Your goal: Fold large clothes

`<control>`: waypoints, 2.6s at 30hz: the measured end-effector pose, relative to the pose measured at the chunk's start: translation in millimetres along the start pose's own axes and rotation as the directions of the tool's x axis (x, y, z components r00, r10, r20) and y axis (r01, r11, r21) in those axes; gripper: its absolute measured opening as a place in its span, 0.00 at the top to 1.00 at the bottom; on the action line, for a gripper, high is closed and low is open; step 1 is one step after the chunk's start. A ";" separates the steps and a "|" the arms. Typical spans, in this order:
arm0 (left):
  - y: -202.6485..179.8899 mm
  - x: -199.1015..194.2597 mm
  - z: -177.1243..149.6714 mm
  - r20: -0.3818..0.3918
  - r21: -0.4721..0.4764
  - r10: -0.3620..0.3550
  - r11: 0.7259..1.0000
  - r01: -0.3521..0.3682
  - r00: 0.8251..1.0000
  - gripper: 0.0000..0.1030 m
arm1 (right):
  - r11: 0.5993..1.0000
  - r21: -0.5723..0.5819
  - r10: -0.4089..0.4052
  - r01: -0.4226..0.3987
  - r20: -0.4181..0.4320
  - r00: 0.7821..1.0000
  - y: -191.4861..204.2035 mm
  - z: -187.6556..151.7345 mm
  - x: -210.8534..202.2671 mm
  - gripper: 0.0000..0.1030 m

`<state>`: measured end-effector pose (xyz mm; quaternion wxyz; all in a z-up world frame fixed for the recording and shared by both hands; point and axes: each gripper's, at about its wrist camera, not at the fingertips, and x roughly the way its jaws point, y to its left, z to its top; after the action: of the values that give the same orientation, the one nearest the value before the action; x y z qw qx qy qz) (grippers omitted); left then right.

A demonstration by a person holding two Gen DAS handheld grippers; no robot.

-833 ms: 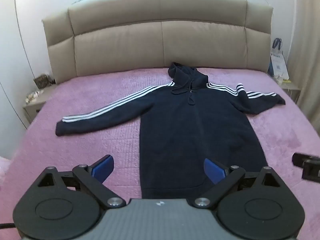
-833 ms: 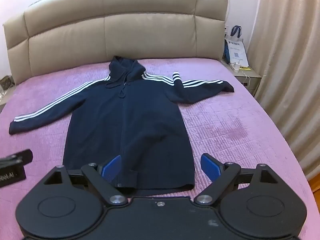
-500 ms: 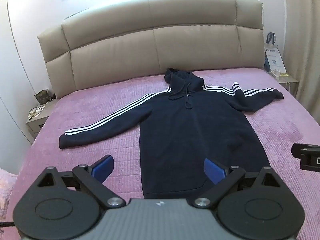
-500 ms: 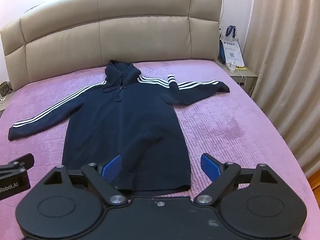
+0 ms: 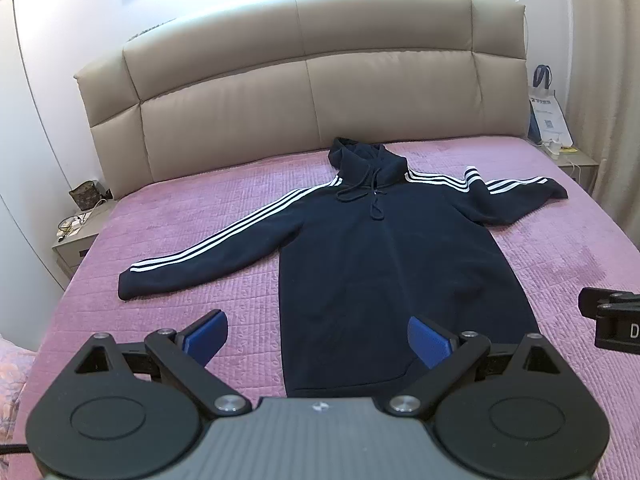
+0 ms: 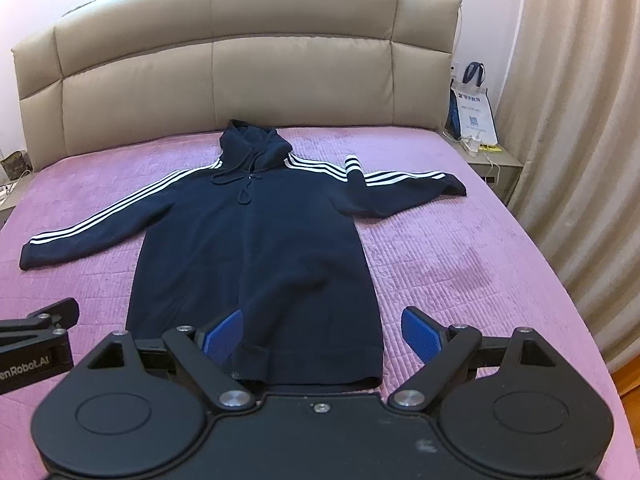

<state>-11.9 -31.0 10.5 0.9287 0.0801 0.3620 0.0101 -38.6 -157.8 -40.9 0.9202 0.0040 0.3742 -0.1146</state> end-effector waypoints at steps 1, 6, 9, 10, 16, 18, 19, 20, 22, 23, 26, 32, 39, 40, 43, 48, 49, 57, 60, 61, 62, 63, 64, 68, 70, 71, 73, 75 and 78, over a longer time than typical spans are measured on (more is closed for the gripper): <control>-0.3 0.2 -0.2 0.000 0.002 0.000 1.000 0.000 1.000 0.05 | 1.000 -0.001 0.001 -0.001 -0.001 1.000 0.9 1.1 -0.2 0.01; 0.3 0.5 0.3 -0.002 0.004 -0.004 1.000 0.004 1.000 0.04 | 1.000 -0.003 0.004 -0.004 0.000 1.000 0.6 1.2 -1.6 0.01; 0.7 1.3 -0.7 -0.003 0.003 -0.005 1.000 0.005 1.000 0.05 | 1.000 -0.002 0.005 -0.005 -0.001 1.000 0.7 1.4 -1.6 0.01; 0.3 1.4 -1.3 -0.004 0.002 -0.005 1.000 0.005 1.000 0.05 | 1.000 -0.003 0.005 -0.005 -0.003 1.000 0.2 1.5 -1.8 0.01; 1.2 6.2 -1.7 -0.015 0.002 -0.011 1.000 0.011 1.000 0.05 | 1.000 -0.004 0.007 -0.007 -0.016 1.000 0.9 2.9 0.1 0.01; 1.8 7.6 -2.2 -0.017 -0.001 -0.013 1.000 0.013 1.000 0.05 | 1.000 -0.006 0.009 -0.009 -0.018 1.000 2.1 1.9 0.6 0.01; 2.4 8.1 -2.0 -0.017 -0.003 -0.014 1.000 0.014 1.000 0.05 | 1.000 -0.007 0.011 -0.011 -0.018 1.000 3.0 1.8 1.0 0.01; 3.6 8.6 -1.3 -0.019 -0.004 -0.015 1.000 0.015 1.000 0.05 | 1.000 -0.009 0.011 -0.011 -0.019 1.000 3.9 1.7 1.0 0.01; 3.5 9.8 -2.1 -0.021 -0.004 -0.017 1.000 0.017 1.000 0.05 | 1.000 -0.014 0.012 -0.012 -0.022 1.000 5.1 2.5 2.6 0.01; 3.8 10.5 -2.3 -0.022 -0.003 -0.020 1.000 0.020 1.000 0.05 | 1.000 -0.016 0.013 -0.013 -0.023 1.000 6.1 2.5 2.7 0.01; 3.7 12.1 -2.6 -0.025 -0.001 -0.022 1.000 0.022 0.999 0.05 | 1.000 -0.023 0.011 -0.011 -0.024 1.000 9.6 1.3 2.3 0.01; 5.6 12.9 -5.7 -0.028 -0.005 -0.034 0.999 0.034 0.999 0.05 | 1.000 -0.026 0.011 -0.011 -0.027 1.000 10.2 0.3 3.2 0.01; 7.0 16.8 -6.0 -0.034 0.002 -0.033 0.999 0.033 0.999 0.06 | 1.000 -0.026 0.010 -0.011 -0.036 0.999 11.9 1.1 6.1 0.01; 6.9 17.5 -6.2 -0.036 0.001 -0.035 0.999 0.035 0.999 0.06 | 1.000 -0.027 0.011 -0.011 -0.035 0.999 11.7 1.0 6.0 0.01; 7.1 19.3 -6.7 -0.042 -0.007 -0.042 0.999 0.042 0.998 0.06 | 1.000 -0.029 0.009 -0.010 -0.033 0.999 12.1 1.3 5.9 0.01; 7.4 21.3 -8.4 -0.044 -0.008 -0.041 0.999 0.041 0.998 0.06 | 0.998 -0.069 -0.004 0.003 -0.013 1.000 19.8 -1.5 4.1 0.01; 7.5 21.5 -8.4 -0.045 -0.009 -0.042 0.999 0.041 0.998 0.06 | 0.997 -0.072 -0.001 0.001 -0.013 1.000 20.2 -3.2 3.5 0.01; 8.9 30.1 -8.0 -0.050 -0.014 -0.046 0.999 0.045 0.998 0.06 | 0.994 -0.105 0.009 -0.008 0.004 1.000 26.5 -1.1 10.5 0.01; 8.4 40.5 -5.4 -0.048 -0.019 -0.058 0.998 0.057 0.997 0.07 | 0.991 -0.131 0.001 0.004 0.040 0.999 30.6 6.1 19.0 0.01; 8.2 45.7 -2.9 -0.048 -0.023 -0.061 0.998 0.060 0.997 0.08 | 0.991 -0.136 0.002 0.005 0.048 0.999 31.7 9.8 24.8 0.01; 7.3 51.9 -0.4 -0.048 -0.026 -0.066 0.998 0.065 0.997 0.08 | 0.991 -0.137 0.006 0.001 0.054 0.999 31.9 12.8 31.2 0.01; 6.0 59.1 2.0 -0.048 -0.027 -0.070 0.997 0.069 0.996 0.08 | 0.991 -0.136 0.016 -0.008 0.058 0.998 31.6 15.9 40.8 0.01; 4.4 67.6 4.4 -0.048 -0.029 -0.074 0.997 0.073 0.996 0.08 | 0.991 -0.132 0.027 -0.019 0.064 0.998 31.3 17.6 51.1 0.01; -7.1 123.4 12.5 -0.067 -0.038 -0.086 0.996 0.084 0.994 0.07 | 0.987 -0.090 0.139 -0.134 0.057 0.989 24.0 9.8 122.4 0.01; -16.4 160.0 12.6 -0.068 -0.035 -0.085 0.996 0.083 0.994 0.07 | 0.987 -0.051 0.155 -0.154 0.014 0.988 17.0 5.2 167.9 0.01; -22.5 181.4 12.2 -0.063 -0.037 -0.086 0.996 0.083 0.994 0.08 | 0.986 -0.034 0.161 -0.161 0.005 0.987 12.2 4.6 186.4 0.02; -32.1 219.5 13.0 -0.053 -0.055 -0.100 0.994 0.097 0.994 0.09 | 0.987 -0.007 0.159 -0.158 0.003 0.987 -2.9 8.2 227.5 0.05; -40.8 254.4 18.9 -0.030 -0.089 -0.133 0.987 0.130 0.991 0.10 | 0.990 0.017 0.139 -0.139 0.021 0.990 -23.5 19.5 268.1 0.10; -56.6 307.2 36.6 0.014 -0.139 -0.157 0.978 0.158 0.987 0.10 | 0.985 0.108 0.131 -0.136 0.059 0.990 -66.3 42.0 322.4 0.16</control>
<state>237.1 -68.4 -177.9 0.9304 -0.0140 0.3643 -0.0383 199.7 -293.3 -227.8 0.9335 0.0778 0.3423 -0.0736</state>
